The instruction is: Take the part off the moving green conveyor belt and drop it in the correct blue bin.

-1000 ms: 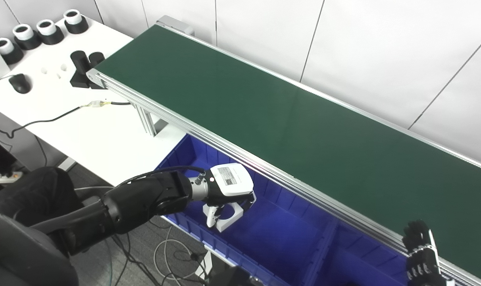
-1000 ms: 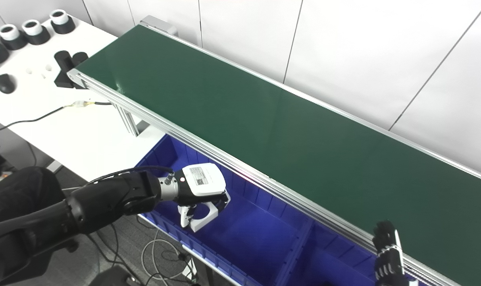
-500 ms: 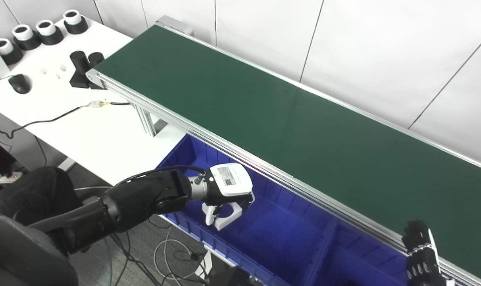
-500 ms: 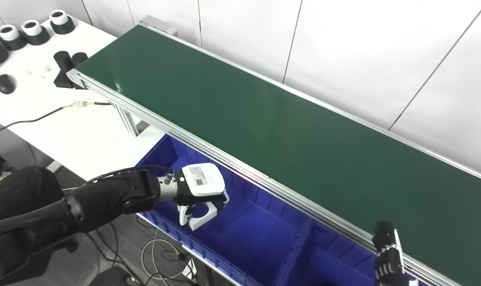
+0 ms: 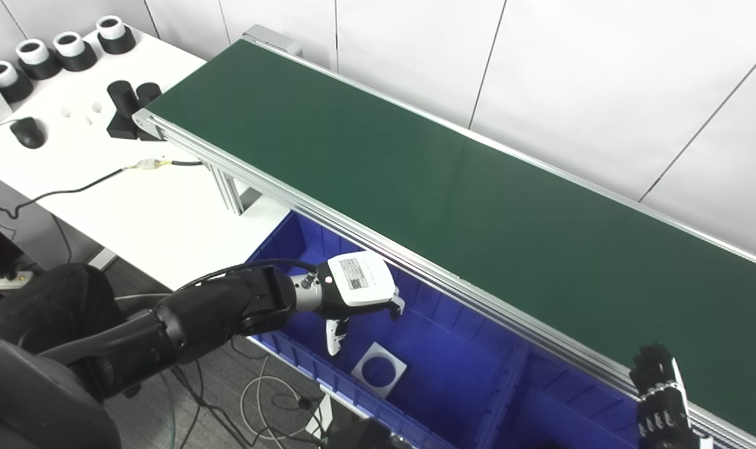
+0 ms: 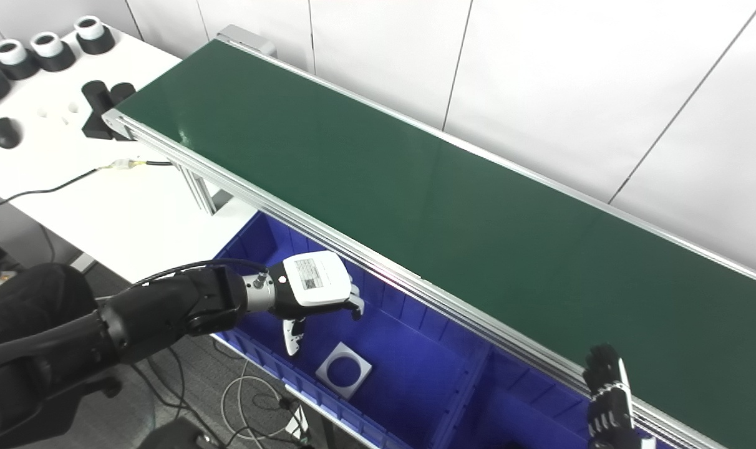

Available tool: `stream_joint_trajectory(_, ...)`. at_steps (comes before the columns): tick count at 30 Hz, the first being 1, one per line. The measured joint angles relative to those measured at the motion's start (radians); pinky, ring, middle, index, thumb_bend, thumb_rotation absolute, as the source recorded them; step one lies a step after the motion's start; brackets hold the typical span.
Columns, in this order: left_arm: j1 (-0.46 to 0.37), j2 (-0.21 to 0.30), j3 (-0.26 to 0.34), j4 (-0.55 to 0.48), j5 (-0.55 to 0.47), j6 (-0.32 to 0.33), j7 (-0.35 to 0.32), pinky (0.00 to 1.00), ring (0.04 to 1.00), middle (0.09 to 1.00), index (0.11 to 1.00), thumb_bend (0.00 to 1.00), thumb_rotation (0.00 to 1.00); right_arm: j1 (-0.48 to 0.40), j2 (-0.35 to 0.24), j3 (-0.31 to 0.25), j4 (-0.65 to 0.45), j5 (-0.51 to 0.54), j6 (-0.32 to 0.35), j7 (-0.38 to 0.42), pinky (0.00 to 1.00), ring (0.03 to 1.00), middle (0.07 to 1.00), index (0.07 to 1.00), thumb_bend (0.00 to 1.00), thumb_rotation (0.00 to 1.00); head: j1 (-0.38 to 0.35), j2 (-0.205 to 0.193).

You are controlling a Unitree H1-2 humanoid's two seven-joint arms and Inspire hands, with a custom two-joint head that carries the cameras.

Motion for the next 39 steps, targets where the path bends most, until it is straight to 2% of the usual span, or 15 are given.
stream_joint_trajectory(5,0.011,-0.005,0.022,-0.012,-0.042,-0.001,0.018,0.53,0.625,0.711,0.696,1.00,0.28,0.001,0.000,0.003,0.000,0.003,0.000,0.002,0.93,0.946,0.937,0.947,0.88,0.96,-0.032,0.014)
stream_joint_trajectory(8,0.046,-0.032,0.059,-0.098,-0.140,0.004,0.012,0.53,0.625,0.709,0.688,1.00,0.25,0.005,-0.003,0.002,0.001,0.005,0.000,0.003,0.93,0.938,0.929,0.940,0.88,0.96,-0.032,0.023)
stream_joint_trajectory(16,0.134,-0.255,0.068,-0.330,-0.456,0.056,-0.058,0.55,0.671,0.750,0.723,0.96,0.32,0.005,-0.009,0.001,0.001,0.003,0.000,0.011,0.92,0.940,0.936,0.938,0.89,0.97,-0.097,0.051)
stream_joint_trajectory(18,0.152,-0.310,0.067,-0.388,-0.523,0.104,-0.096,0.57,0.693,0.768,0.742,0.95,0.33,0.007,-0.010,0.002,0.001,-0.008,0.000,0.008,0.91,0.939,0.936,0.941,0.89,0.98,-0.210,0.070)
stream_joint_trajectory(22,0.162,-0.384,0.071,-0.423,-0.648,0.175,-0.136,0.57,0.710,0.793,0.769,0.93,0.38,0.007,-0.004,0.013,-0.001,-0.024,0.000,-0.010,0.91,0.936,0.927,0.932,0.91,0.97,-0.295,0.072)
stream_joint_trajectory(23,0.163,-0.399,0.072,-0.421,-0.683,0.186,-0.138,0.58,0.717,0.797,0.772,0.92,0.40,0.010,-0.001,0.017,-0.003,-0.032,0.000,-0.015,0.91,0.939,0.927,0.930,0.91,0.97,-0.328,0.072)
stream_joint_trajectory(24,0.165,-0.412,0.075,-0.415,-0.712,0.190,-0.137,0.60,0.731,0.800,0.777,0.91,0.41,0.014,0.002,0.021,-0.006,-0.041,0.000,-0.023,0.93,0.941,0.925,0.927,0.90,0.97,-0.416,0.069)
stream_joint_trajectory(26,0.165,-0.438,0.082,-0.381,-0.765,0.175,-0.128,0.63,0.751,0.808,0.785,0.89,0.43,0.023,0.013,0.034,-0.009,-0.057,0.000,-0.041,0.93,0.939,0.921,0.926,0.88,0.97,-0.429,0.067)
stream_joint_trajectory(27,0.165,-0.450,0.088,-0.352,-0.788,0.155,-0.116,0.66,0.769,0.818,0.796,0.89,0.45,0.026,0.019,0.042,-0.009,-0.069,0.000,-0.052,0.92,0.933,0.917,0.925,0.86,0.97,-0.547,0.057)
stream_joint_trajectory(29,0.164,-0.469,0.105,-0.291,-0.827,0.108,-0.093,0.71,0.795,0.831,0.812,0.90,0.48,0.030,0.035,0.064,-0.009,-0.101,0.000,-0.082,0.93,0.935,0.918,0.918,0.86,0.97,-0.636,0.041)
stream_joint_trajectory(30,0.163,-0.478,0.116,-0.264,-0.841,0.089,-0.079,0.71,0.797,0.833,0.813,0.90,0.48,0.030,0.043,0.075,-0.009,-0.117,0.000,-0.095,0.93,0.936,0.918,0.917,0.86,0.97,-0.637,0.041)
stream_joint_trajectory(31,0.161,-0.484,0.129,-0.232,-0.856,0.066,-0.065,0.73,0.806,0.837,0.816,0.91,0.49,0.029,0.051,0.087,-0.007,-0.129,0.000,-0.112,0.94,0.939,0.919,0.915,0.87,0.97,-0.707,0.025)
stream_joint_trajectory(32,0.157,-0.491,0.138,-0.203,-0.869,0.046,-0.052,0.74,0.816,0.841,0.818,0.90,0.51,0.027,0.059,0.096,-0.004,-0.139,0.000,-0.128,0.95,0.942,0.920,0.910,0.87,0.98,-0.707,0.025)
stream_joint_trajectory(35,0.134,-0.512,0.154,-0.109,-0.896,-0.020,-0.022,0.76,0.828,0.847,0.821,0.88,0.55,0.019,0.069,0.126,0.018,-0.177,-0.001,-0.189,0.95,0.942,0.924,0.908,0.88,1.00,-0.819,-0.012)
stream_joint_trajectory(39,0.095,-0.518,0.141,-0.006,-0.940,-0.107,-0.017,0.76,0.838,0.864,0.817,0.87,0.62,0.013,0.070,0.160,0.049,-0.213,-0.001,-0.269,0.96,0.947,0.925,0.910,0.90,1.00,-0.847,-0.029)
